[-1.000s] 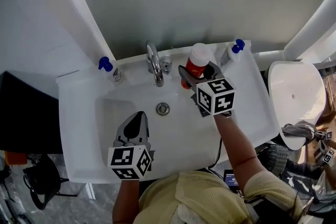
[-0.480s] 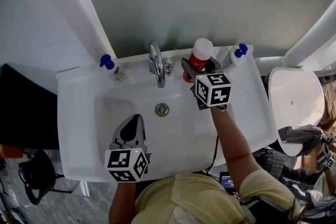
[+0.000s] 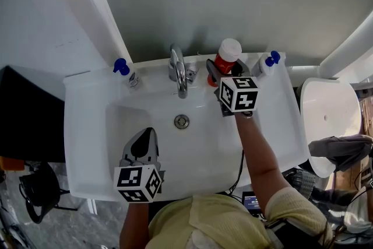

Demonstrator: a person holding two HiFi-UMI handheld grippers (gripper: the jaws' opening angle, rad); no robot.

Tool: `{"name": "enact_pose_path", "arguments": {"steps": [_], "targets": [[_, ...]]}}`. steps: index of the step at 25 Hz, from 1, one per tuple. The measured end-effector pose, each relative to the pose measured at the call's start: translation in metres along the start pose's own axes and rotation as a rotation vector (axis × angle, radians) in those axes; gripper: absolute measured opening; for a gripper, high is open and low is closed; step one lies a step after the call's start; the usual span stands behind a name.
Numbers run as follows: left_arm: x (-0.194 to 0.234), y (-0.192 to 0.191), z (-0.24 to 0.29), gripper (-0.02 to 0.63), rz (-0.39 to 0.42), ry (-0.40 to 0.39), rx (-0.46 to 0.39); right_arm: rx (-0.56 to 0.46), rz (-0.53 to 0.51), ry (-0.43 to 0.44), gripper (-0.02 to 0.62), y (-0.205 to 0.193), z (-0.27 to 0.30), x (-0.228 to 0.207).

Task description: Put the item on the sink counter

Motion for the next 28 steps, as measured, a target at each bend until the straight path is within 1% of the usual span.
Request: {"name": "enact_pose_path", "arguments": {"steps": [11, 18, 23, 28], "targets": [[0.002, -0.004, 0.001, 0.043, -0.001, 0.007, 0.009, 0.007, -0.002, -0.012, 0.299, -0.003, 0.018, -0.007], [0.006, -0.004, 0.000, 0.043, -0.005, 0.002, -0.007, 0.001, -0.009, -0.024, 0.299, -0.007, 0.024, -0.010], [0.004, -0.002, 0.002, 0.043, -0.011, -0.020, -0.023, -0.005, -0.033, 0.004, 0.299, -0.008, 0.025, -0.008], [-0.001, 0.002, 0.004, 0.043, 0.000, -0.048, -0.039, -0.008, -0.031, 0.007, 0.299, -0.008, 0.024, -0.009]]}}
Point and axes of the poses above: the fingertips, and each gripper's own axes: z forward along the fingers, x to its left, y out of its top, the point moved 5 cm from there along -z, backward along the fingers, and after that the axes turned 12 degrees about z, right-handed, at the moved point
